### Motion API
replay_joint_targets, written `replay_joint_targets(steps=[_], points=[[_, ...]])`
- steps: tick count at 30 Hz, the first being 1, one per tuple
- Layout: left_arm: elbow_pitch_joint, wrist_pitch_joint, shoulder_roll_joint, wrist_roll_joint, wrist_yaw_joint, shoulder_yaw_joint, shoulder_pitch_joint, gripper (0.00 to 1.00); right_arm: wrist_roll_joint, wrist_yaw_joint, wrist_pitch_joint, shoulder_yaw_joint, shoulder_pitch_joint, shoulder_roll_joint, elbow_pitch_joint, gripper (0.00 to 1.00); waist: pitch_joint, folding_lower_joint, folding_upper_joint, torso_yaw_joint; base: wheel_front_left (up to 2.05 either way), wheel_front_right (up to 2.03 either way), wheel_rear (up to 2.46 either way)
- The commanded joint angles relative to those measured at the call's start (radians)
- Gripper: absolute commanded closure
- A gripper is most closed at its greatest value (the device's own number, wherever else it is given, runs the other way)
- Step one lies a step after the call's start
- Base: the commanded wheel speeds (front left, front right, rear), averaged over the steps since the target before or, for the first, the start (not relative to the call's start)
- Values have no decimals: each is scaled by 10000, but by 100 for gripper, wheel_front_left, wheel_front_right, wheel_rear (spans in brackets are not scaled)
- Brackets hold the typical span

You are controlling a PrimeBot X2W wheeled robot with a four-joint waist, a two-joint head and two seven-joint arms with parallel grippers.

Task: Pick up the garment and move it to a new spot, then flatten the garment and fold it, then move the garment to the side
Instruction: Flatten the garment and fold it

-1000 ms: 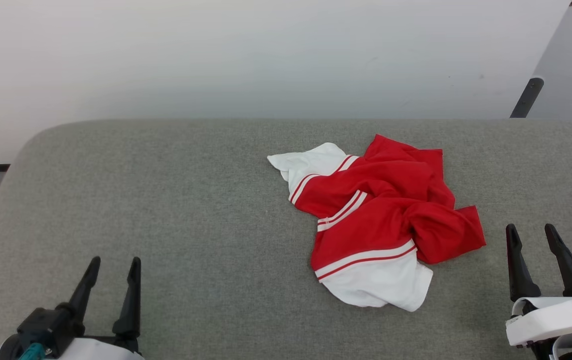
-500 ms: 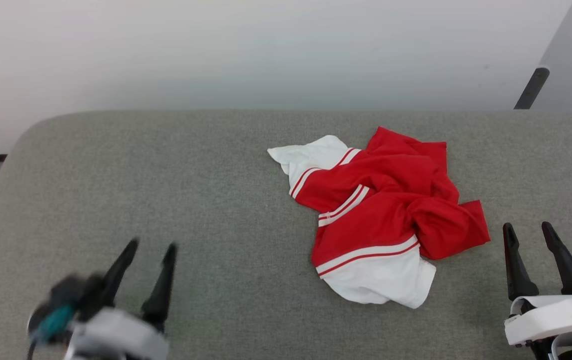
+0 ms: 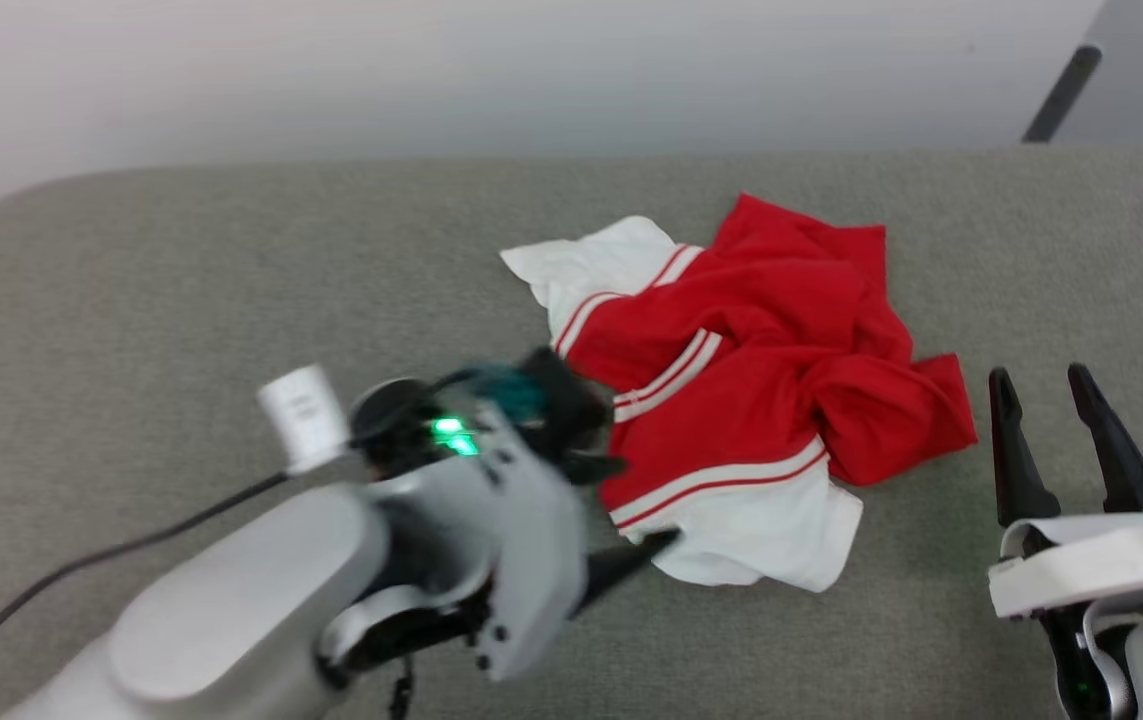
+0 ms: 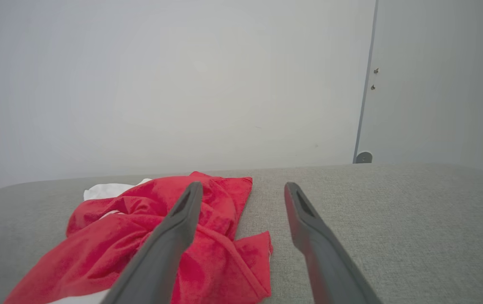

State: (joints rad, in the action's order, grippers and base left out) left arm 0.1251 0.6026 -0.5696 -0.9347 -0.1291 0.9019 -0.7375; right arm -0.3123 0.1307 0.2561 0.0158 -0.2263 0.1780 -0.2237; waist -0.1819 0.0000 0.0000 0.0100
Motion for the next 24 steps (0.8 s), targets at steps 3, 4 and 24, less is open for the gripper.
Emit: replay_joint_targets(steps=[3,4,24], points=[[-223,586,113,-406,-17,1060,-969,0,-142,1,79,64,-321,-85,-113,0,-656,0,0,-639,0,0,0],[-357,738,146,-514,-17,1447,-1287,0,-153,1,80,108,-435,-121,-129,0,-791,0,0,-774,0,0,0],[-3279,-211,555,-1272,-19,3849,-2078,36,-20,1,100,-309,-1024,-609,158,0,-1790,0,0,-1978,0,0,0]])
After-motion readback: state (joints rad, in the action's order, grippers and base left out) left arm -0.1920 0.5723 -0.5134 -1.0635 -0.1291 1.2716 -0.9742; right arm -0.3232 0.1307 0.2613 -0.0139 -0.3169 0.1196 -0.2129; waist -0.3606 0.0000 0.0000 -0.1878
